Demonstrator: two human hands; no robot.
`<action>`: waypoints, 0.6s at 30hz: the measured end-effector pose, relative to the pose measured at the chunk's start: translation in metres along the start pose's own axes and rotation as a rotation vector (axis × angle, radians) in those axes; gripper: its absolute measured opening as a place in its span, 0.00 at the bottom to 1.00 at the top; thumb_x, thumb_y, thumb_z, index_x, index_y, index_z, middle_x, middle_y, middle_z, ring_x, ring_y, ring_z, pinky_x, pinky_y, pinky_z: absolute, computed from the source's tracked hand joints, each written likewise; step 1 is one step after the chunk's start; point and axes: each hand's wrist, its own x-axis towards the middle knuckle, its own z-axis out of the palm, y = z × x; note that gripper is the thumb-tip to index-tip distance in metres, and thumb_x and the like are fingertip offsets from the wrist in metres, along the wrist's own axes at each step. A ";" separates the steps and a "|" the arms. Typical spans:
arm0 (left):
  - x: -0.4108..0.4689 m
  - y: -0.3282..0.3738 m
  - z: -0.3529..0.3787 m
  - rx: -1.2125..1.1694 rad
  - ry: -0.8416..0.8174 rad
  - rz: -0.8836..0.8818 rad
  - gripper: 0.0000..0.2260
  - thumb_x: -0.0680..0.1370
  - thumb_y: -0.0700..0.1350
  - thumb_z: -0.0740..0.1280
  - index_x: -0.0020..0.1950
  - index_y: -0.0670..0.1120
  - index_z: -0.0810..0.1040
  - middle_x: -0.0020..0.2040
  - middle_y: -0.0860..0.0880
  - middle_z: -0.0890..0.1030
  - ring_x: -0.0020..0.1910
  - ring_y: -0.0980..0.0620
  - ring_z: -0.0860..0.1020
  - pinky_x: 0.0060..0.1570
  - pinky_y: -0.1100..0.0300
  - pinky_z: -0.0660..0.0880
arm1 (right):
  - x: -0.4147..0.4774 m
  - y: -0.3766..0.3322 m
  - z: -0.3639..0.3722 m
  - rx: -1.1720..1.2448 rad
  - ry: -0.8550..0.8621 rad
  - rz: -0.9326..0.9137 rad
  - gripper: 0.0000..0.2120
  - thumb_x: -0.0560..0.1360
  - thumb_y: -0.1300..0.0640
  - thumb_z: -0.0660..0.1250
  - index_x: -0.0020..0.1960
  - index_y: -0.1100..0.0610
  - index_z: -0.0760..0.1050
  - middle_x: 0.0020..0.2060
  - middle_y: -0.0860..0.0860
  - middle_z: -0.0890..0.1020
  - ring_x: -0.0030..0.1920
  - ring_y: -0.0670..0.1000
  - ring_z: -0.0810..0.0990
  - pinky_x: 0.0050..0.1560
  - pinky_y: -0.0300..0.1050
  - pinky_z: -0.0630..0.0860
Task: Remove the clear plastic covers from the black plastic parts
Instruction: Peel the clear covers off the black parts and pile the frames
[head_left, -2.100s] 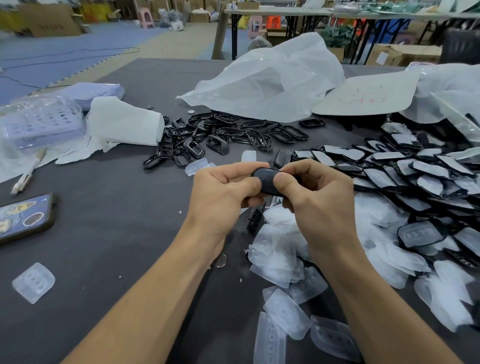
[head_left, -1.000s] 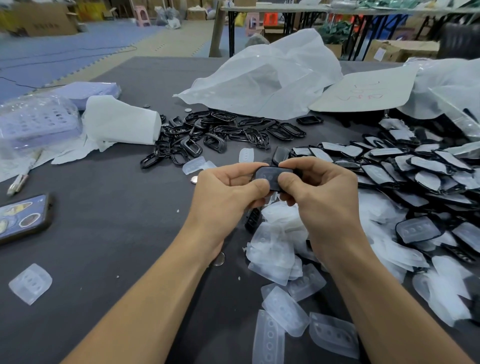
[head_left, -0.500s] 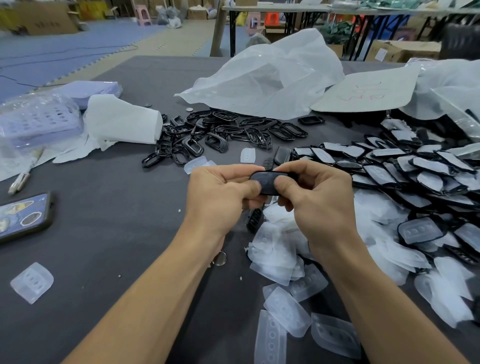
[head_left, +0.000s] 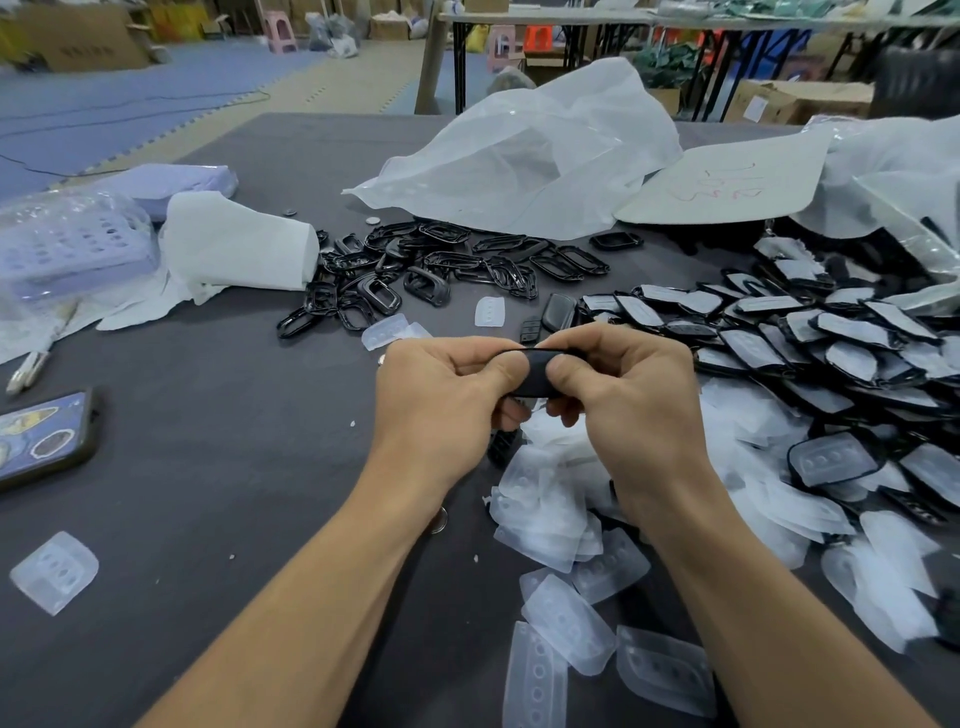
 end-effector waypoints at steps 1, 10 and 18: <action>0.000 0.001 0.000 -0.013 -0.004 -0.006 0.18 0.78 0.33 0.71 0.37 0.54 0.89 0.31 0.44 0.85 0.25 0.52 0.77 0.29 0.61 0.78 | -0.001 0.000 0.000 -0.009 0.007 -0.009 0.14 0.73 0.68 0.70 0.37 0.52 0.84 0.31 0.51 0.84 0.28 0.47 0.78 0.31 0.39 0.75; 0.000 0.003 -0.003 -0.024 0.005 -0.023 0.15 0.77 0.33 0.73 0.37 0.51 0.89 0.32 0.42 0.85 0.24 0.51 0.78 0.28 0.61 0.78 | -0.003 0.001 0.001 -0.158 -0.008 -0.132 0.11 0.77 0.64 0.72 0.39 0.53 0.83 0.29 0.49 0.83 0.26 0.48 0.78 0.28 0.45 0.77; 0.002 0.001 -0.005 -0.063 0.074 -0.056 0.13 0.76 0.33 0.73 0.35 0.48 0.88 0.33 0.42 0.85 0.23 0.50 0.79 0.27 0.61 0.77 | -0.002 0.000 -0.002 0.076 -0.071 0.003 0.12 0.76 0.71 0.69 0.46 0.56 0.85 0.34 0.54 0.86 0.30 0.53 0.83 0.33 0.44 0.80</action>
